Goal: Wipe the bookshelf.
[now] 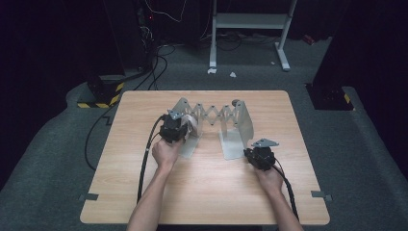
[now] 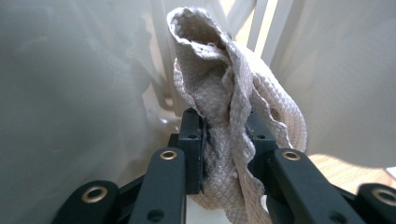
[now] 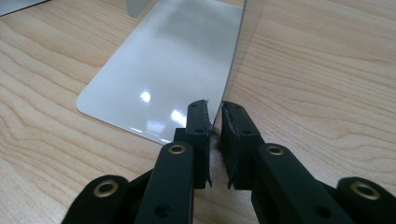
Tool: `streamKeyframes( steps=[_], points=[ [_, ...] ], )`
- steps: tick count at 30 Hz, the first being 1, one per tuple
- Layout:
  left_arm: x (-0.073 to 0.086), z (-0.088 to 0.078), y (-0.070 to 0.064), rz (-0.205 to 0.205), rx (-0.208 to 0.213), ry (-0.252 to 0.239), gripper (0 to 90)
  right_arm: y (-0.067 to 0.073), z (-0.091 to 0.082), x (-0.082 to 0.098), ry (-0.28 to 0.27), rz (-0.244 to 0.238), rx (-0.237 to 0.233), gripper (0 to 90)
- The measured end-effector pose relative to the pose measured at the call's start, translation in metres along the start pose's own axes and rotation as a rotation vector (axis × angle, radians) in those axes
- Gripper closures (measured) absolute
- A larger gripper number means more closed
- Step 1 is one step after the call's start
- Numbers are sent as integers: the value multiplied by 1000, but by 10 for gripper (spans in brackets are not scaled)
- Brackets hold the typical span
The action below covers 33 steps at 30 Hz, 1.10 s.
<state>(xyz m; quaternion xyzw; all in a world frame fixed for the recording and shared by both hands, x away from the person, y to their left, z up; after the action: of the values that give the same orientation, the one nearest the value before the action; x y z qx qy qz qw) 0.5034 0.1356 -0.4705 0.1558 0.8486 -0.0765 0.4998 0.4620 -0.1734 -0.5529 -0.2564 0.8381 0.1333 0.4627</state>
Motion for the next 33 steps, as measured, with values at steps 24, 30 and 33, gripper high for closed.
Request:
streamKeyframes(
  steps=[24,30,33],
  points=[
    [-6,7,1,-6,6,-1,736,0,0,0,0,-2,-3,815],
    [3,13,2,-13,10,21,736,0,0,0,0,-2,-4,815],
    [9,17,2,-15,15,42,737,1,0,0,0,-2,-4,815]
  ],
)
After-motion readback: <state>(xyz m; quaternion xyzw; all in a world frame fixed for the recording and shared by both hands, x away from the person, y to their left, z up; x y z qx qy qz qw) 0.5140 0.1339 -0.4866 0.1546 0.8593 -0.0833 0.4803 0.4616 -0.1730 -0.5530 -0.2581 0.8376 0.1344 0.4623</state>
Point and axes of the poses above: each handheld gripper's, and its own axes: z roughly forward along the jaws, x roughly out of its underside, y roughly to its left, the point moved 4 cm from there along z, roughly forward along the jaws, and after that the axes turned 9 degrees about -y, right-handed, at the moved point
